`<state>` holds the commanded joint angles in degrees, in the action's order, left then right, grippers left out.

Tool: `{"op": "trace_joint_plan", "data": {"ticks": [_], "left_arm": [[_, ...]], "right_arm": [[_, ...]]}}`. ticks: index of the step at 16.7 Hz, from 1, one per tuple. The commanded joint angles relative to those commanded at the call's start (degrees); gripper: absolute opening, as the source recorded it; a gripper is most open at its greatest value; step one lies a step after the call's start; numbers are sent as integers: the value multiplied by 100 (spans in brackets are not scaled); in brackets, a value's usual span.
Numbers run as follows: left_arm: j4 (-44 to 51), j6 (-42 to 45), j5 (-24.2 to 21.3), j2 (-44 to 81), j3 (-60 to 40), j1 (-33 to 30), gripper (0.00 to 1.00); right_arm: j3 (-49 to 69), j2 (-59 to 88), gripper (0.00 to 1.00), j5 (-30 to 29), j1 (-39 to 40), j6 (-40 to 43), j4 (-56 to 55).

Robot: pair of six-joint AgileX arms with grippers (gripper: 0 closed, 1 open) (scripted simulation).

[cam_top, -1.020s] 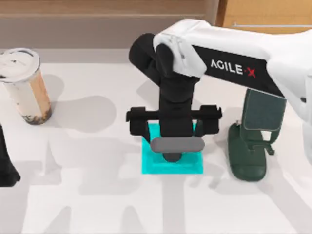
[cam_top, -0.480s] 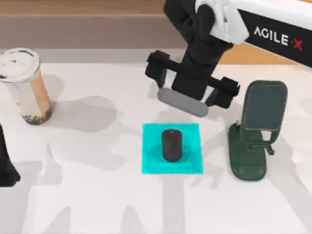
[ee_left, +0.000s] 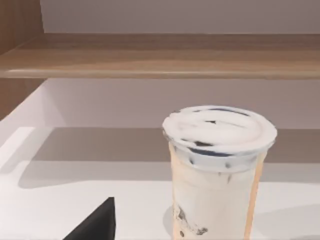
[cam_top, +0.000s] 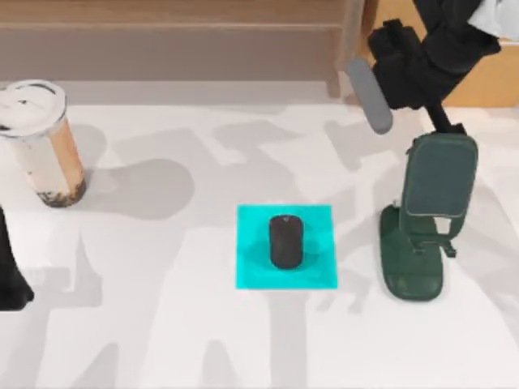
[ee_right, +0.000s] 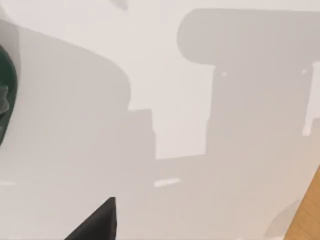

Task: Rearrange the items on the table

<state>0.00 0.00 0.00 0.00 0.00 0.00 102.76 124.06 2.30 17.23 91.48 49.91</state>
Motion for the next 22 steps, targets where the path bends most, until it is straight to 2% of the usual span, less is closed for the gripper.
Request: {"op": "trace_joint_plan", "data": {"ticks": [4,10,13,16,22], "left_arm": [[0,0,0,0,0,0,100],[0,0,0,0,0,0,100],[0,0,0,0,0,0,100],[0,0,0,0,0,0,100],[0,0,0,0,0,0,100]], "right_arm": [[-444,-174,100,-97,-1033,-1370,4],[-1215,-561,100,-270,-3448,-4133,482],[-1654,-847,100,-279,-4354,-5081,811],[-1945,-1078,100,-242,-4818,-5576,993],[-1958,-1080,100,-237,-4848,-5619,1002]]}}
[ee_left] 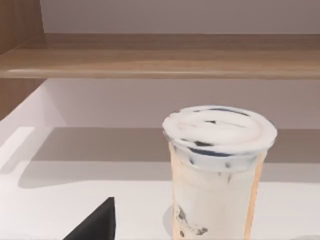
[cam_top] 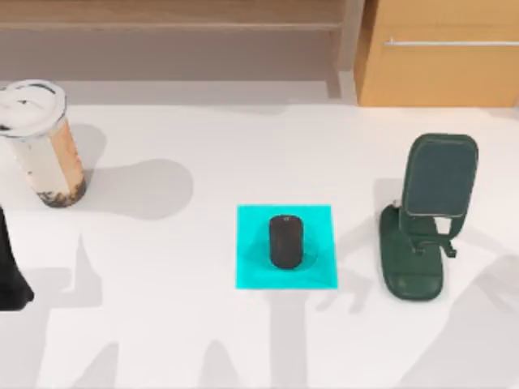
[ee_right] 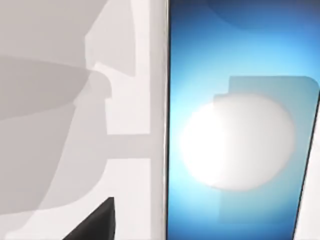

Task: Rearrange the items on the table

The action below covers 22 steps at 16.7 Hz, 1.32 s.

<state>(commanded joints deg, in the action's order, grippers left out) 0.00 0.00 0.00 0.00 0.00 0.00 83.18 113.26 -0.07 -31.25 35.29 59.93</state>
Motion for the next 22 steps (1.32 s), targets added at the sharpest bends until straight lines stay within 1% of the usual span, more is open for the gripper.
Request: {"op": "trace_joint_plan", "data": {"ticks": [3,8,13,22], "left_arm": [[0,0,0,0,0,0,100],[0,0,0,0,0,0,100],[0,0,0,0,0,0,100],[0,0,0,0,0,0,100]], "right_arm": [[-163,98,100,2,-12,-20,-234],[-757,510,100,-1,-9,-27,-1304],[-841,578,100,-2,-10,-26,-1419],[-841,578,32,-2,-10,-26,-1419]]}}
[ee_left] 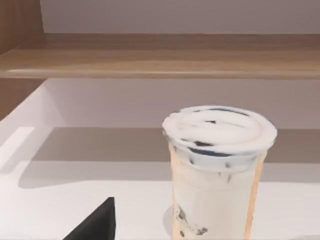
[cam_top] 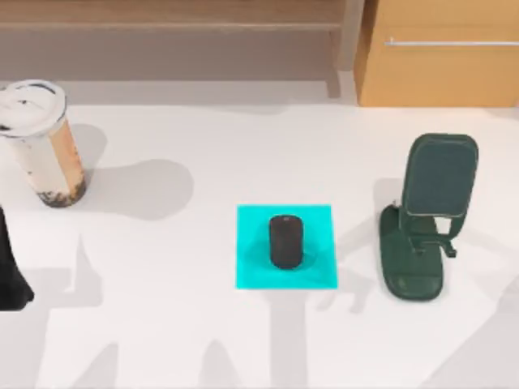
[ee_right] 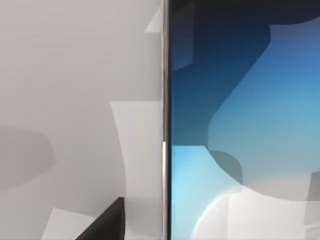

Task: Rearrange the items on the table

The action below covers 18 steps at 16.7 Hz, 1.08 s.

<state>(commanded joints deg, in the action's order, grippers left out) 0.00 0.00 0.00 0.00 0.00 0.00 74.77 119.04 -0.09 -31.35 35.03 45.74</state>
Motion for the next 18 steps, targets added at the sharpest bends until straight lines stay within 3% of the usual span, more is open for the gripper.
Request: {"op": "trace_joint_plan", "data": {"ticks": [4,5,12,18], "left_arm": [[0,0,0,0,0,0,100],[0,0,0,0,0,0,100],[0,0,0,0,0,0,100],[0,0,0,0,0,0,100]], "right_arm": [[0,0,2,0,0,0,0],[0,0,0,0,0,0,0],[0,0,0,0,0,0,0],[320,-386,0,65,9,-37,638]]}}
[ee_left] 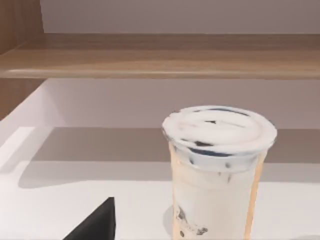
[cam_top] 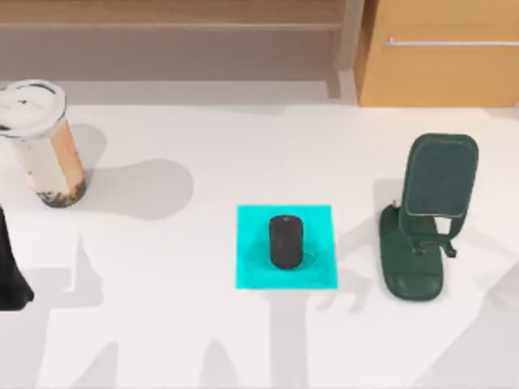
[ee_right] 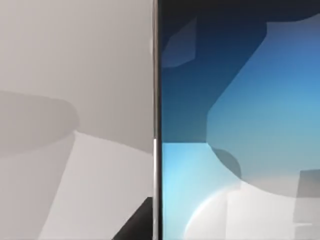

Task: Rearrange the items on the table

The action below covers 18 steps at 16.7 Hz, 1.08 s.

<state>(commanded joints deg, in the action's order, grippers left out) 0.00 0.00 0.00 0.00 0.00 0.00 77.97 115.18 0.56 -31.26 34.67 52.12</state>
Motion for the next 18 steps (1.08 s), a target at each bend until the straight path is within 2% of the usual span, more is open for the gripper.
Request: {"op": "trace_joint_plan", "data": {"ticks": [5,8,13,18], "left_arm": [[0,0,0,0,0,0,100],[0,0,0,0,0,0,100],[0,0,0,0,0,0,100],[0,0,0,0,0,0,100]], "right_arm": [[36,-36,0,1,5,-12,67],[39,-369,0,-217,325,-313,77],[-74,-1617,0,-1125,1714,-1512,38],[-698,-3166,0,-2349,3727,-3190,-489]]}}
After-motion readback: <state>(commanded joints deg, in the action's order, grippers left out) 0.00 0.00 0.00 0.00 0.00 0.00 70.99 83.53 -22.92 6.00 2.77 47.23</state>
